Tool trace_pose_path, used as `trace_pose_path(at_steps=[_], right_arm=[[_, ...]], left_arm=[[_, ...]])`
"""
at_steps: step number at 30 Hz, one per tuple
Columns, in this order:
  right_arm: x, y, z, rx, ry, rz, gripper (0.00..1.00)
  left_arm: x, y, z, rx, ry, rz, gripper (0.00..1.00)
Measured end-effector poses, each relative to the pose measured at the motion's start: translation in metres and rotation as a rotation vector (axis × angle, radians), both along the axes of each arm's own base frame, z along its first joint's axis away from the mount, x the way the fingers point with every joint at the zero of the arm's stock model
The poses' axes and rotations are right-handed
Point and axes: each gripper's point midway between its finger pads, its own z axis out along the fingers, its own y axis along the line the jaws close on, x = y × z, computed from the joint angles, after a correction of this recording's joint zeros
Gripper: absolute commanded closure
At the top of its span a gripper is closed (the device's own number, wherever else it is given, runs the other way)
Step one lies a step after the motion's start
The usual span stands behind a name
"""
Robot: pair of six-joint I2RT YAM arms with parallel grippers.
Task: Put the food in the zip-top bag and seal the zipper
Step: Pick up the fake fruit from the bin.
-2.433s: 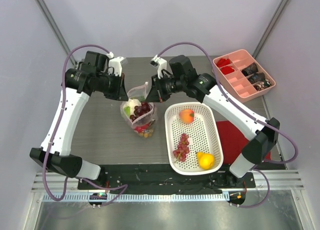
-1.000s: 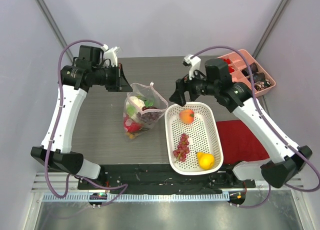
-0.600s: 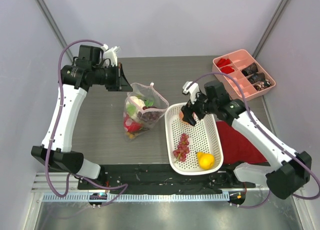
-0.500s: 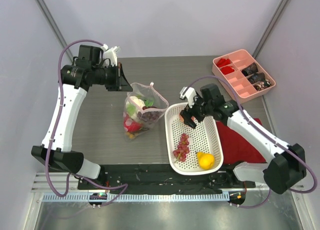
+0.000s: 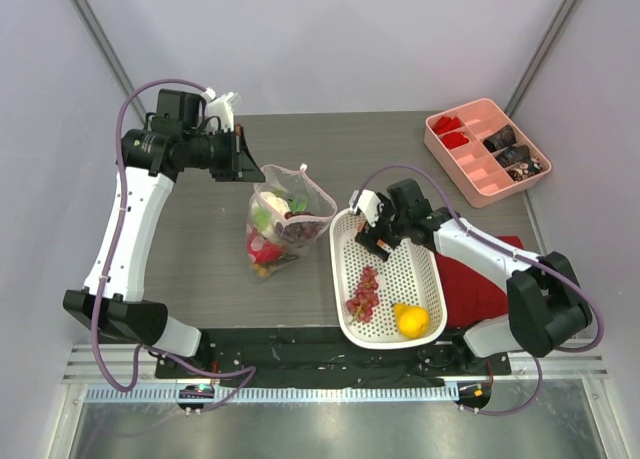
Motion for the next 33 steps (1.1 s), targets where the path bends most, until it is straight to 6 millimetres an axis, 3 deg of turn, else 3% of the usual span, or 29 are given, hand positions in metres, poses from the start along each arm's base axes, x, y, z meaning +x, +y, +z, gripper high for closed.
trace_pose_path(at_steps=[4,15,17,21,24,26,28,30,33], right_arm=[[-0.001,-0.004,-0.018,-0.03,-0.001,0.013,0.12],[0.01,-0.003,-0.026,-0.034,-0.036,0.003,0.14],[0.011,-0.002,-0.024,-0.024,-0.041,-0.005,0.2],[0.012,-0.001,-0.024,-0.018,-0.043,-0.011,0.49],[0.011,-0.002,-0.023,-0.019,-0.039,-0.013,0.59],[0.005,-0.004,-0.018,-0.016,-0.03,-0.02,0.6],[-0.002,-0.007,-0.004,-0.002,-0.026,-0.03,0.62],[-0.01,-0.006,0.022,0.039,-0.028,-0.044,0.65],[-0.016,0.004,0.094,0.175,-0.084,-0.053,0.66]], left_arm=[[0.0,0.0,0.0,0.0,0.0,0.0,1.0],[0.0,0.0,0.0,0.0,0.001,0.0,1.0],[0.0,0.0,0.0,-0.001,0.001,0.0,1.0],[0.0,-0.001,0.0,-0.002,0.003,-0.002,1.0],[0.0,-0.001,0.0,-0.002,0.002,-0.003,1.0],[0.0,-0.001,0.0,-0.003,0.003,-0.003,1.0],[0.0,-0.001,0.0,-0.004,0.003,-0.005,1.0],[0.0,-0.001,0.0,-0.005,0.002,-0.006,1.0],[0.0,-0.001,0.0,-0.004,0.001,-0.007,1.0]])
